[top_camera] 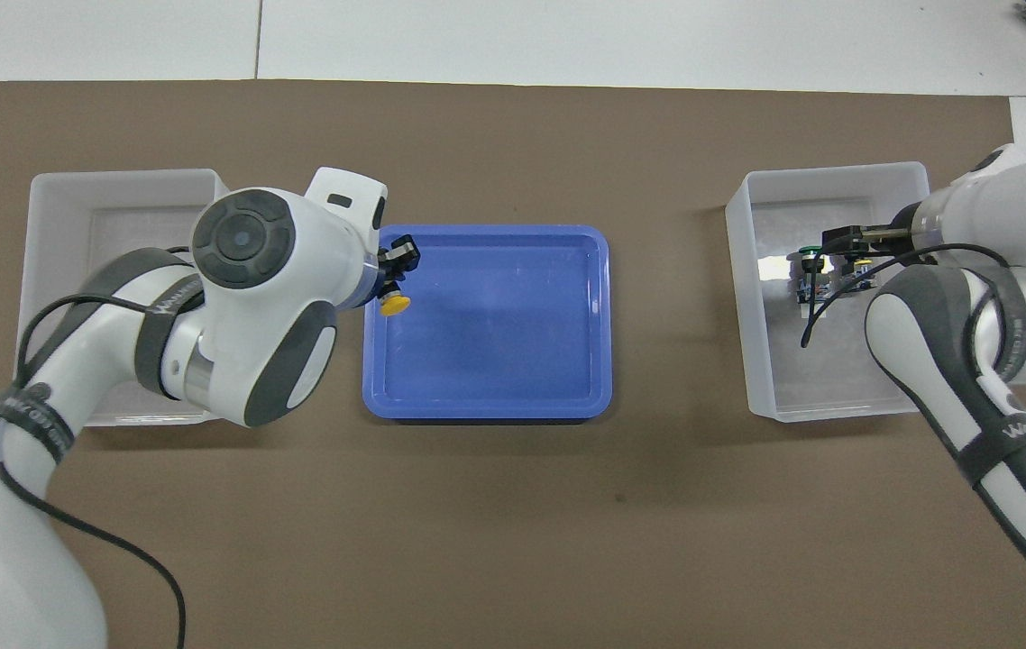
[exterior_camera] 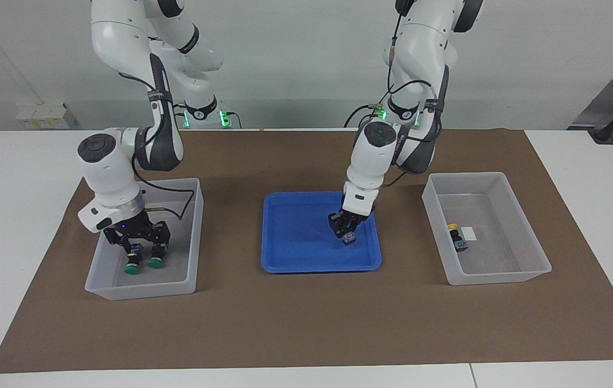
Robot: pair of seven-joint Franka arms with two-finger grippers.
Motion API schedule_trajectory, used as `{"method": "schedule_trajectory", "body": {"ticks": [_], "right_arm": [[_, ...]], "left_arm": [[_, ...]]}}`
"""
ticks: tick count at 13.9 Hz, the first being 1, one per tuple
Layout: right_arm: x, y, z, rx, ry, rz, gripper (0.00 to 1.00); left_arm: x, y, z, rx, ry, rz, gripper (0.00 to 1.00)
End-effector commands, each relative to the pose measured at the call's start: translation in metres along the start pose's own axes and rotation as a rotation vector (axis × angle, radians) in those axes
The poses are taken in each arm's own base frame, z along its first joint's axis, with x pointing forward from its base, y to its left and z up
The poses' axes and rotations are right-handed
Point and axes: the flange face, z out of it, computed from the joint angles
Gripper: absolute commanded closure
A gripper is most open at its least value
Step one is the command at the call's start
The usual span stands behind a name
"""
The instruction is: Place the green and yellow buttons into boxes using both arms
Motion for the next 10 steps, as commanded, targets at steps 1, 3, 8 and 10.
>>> {"method": "schedule_trajectory", "body": {"ticks": [1, 3, 8, 10], "right_arm": [[-0.007, -0.03, -0.059, 0.013, -0.019, 0.075, 0.0], [-0.022, -0.05, -0.091, 0.008, -0.047, 0.075, 0.0], [-0.044, -0.077, -0.118, 0.006, -0.094, 0.09, 0.0], [-0.042, -0.073, -0.118, 0.016, -0.091, 0.1, 0.0]], "left_arm": [[0.045, -0.042, -0.038, 0.052, -0.012, 0.056, 1.0], [0.089, -0.093, -0.051, 0.062, -0.027, 0.12, 1.0], [0.152, -0.205, -0.046, 0.061, 0.008, 0.306, 1.0], [0.156, -0.236, -0.025, 0.065, 0.024, 0.344, 1.0]]}}
